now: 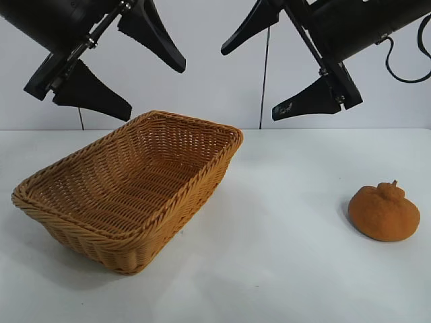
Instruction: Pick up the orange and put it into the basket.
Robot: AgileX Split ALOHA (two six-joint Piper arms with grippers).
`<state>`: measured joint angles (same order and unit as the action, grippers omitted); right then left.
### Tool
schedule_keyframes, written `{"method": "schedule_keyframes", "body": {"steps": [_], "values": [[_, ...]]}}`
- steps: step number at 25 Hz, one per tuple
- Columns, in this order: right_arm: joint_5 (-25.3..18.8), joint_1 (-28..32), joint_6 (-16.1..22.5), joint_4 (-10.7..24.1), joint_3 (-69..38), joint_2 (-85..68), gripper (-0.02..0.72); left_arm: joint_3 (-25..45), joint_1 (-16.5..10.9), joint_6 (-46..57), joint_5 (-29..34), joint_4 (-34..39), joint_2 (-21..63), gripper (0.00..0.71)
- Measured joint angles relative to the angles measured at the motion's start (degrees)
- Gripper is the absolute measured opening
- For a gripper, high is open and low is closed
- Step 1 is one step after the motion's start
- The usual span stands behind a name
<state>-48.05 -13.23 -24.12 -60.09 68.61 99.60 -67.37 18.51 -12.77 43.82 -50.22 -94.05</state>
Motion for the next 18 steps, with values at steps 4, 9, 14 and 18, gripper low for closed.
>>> {"method": "schedule_keyframes", "body": {"steps": [4,9,14,18], "values": [[0.76,0.00,0.00,0.00,0.00,0.00,0.694,0.00,0.00,0.00,-2.79,0.00,0.00,0.582],[0.76,0.00,0.00,0.00,0.00,0.00,0.694,0.00,-0.72,1.32,-2.63,-0.10,0.19,0.582],[0.76,0.00,0.00,0.00,0.00,0.00,0.694,0.00,-4.50,12.35,2.05,1.54,3.84,0.582],[0.76,0.00,0.00,0.00,0.00,0.00,0.694,0.00,-4.31,28.77,5.61,10.40,8.82,0.582]]}}
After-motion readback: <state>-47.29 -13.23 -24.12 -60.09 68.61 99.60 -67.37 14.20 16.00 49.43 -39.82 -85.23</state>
